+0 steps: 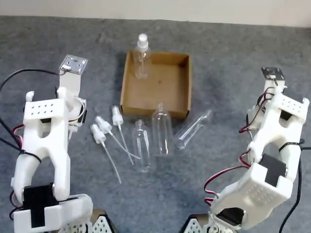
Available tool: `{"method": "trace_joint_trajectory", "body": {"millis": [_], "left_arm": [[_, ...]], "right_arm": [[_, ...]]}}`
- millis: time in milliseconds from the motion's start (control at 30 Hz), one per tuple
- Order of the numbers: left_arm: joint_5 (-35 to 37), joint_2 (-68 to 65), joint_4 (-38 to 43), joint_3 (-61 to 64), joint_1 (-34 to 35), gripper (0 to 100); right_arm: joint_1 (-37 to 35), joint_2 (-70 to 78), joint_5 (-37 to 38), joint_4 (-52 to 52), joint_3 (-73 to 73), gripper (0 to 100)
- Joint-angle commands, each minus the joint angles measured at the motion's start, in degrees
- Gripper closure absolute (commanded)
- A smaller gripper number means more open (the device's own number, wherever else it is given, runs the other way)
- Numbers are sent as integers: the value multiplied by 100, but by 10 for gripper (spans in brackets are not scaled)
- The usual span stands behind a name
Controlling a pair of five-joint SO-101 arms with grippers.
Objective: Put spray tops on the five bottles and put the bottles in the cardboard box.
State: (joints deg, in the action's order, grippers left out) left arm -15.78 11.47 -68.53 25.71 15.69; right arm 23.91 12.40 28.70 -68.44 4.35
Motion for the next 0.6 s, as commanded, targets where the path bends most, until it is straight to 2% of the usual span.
{"method": "trace_joint_trajectory", "body": {"millis": [0,167,267,500,567], "left_arm": [[26,233,-44,-277,22,997],[26,233,-53,-277,22,997],[26,233,-53,-277,22,997],[-176,268,-220,-277,31,997],[-176,268,-220,-277,66,997]], "right_arm": [[-84,-22,-9,-31,-330,760],[-163,-4,-79,-22,-347,760],[-84,110,-413,-22,-374,760],[13,567,-448,-84,-699,762],[4,602,-431,-84,-664,793]]}}
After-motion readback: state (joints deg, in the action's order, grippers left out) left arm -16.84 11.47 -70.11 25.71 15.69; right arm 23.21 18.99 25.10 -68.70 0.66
